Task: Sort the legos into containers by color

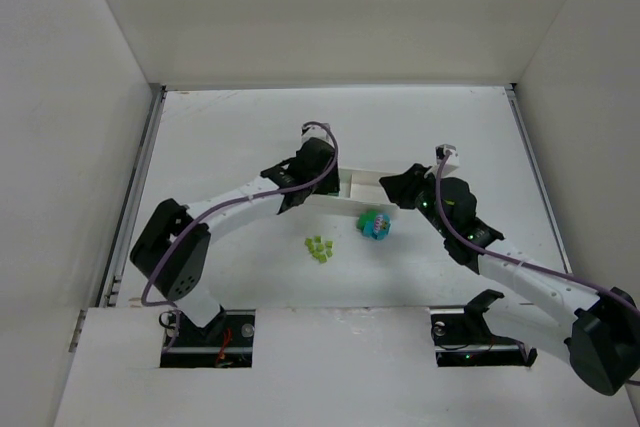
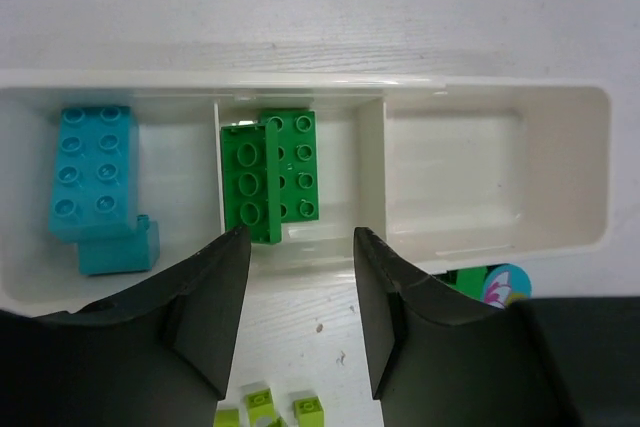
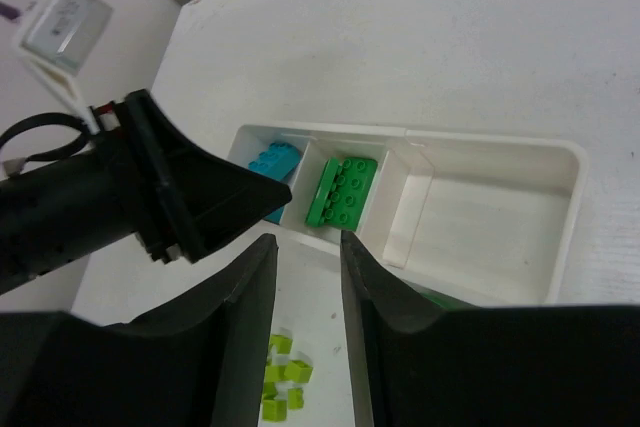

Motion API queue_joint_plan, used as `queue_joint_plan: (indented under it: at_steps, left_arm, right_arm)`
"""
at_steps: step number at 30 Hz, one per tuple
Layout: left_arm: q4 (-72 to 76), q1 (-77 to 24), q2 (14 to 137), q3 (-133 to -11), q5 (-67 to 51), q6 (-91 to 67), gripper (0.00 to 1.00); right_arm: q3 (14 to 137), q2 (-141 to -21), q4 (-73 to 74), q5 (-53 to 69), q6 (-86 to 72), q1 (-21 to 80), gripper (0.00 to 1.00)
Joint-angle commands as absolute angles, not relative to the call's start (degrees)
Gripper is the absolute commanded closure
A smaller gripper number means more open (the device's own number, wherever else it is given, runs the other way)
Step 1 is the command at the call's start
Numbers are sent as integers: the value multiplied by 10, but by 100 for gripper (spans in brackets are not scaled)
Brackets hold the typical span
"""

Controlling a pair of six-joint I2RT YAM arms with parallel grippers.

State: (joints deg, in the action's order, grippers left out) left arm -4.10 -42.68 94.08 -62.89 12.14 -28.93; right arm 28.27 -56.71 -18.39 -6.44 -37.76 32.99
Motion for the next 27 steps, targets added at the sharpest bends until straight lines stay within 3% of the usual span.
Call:
queue_joint_plan:
  at_steps: [1,6,10,15,21,27]
  left_arm:
    - [-5,-432,852,-601,129,-289,58]
    - [26,-439,771,-526,91,-316,58]
    - [43,-440,717,-460,56,-349,58]
    - [76,-428,660,-388,-5,-390,58]
    - [110,-418,614,-326,-33,-410,57]
    - [111,-406,585,-300,-38,-410,57]
  right_arm:
    - [286,-560,-183,-82,-375,329,68]
    - [276,-522,-75,-169,-392,376,67]
    - [270,-482,27,-263,-421,434,34]
    - [272,-537,57,-240,-446,467,17]
    - [326,-676,33,-228,-443,495,4]
    - [377,-763,61,-261,-439,515,0]
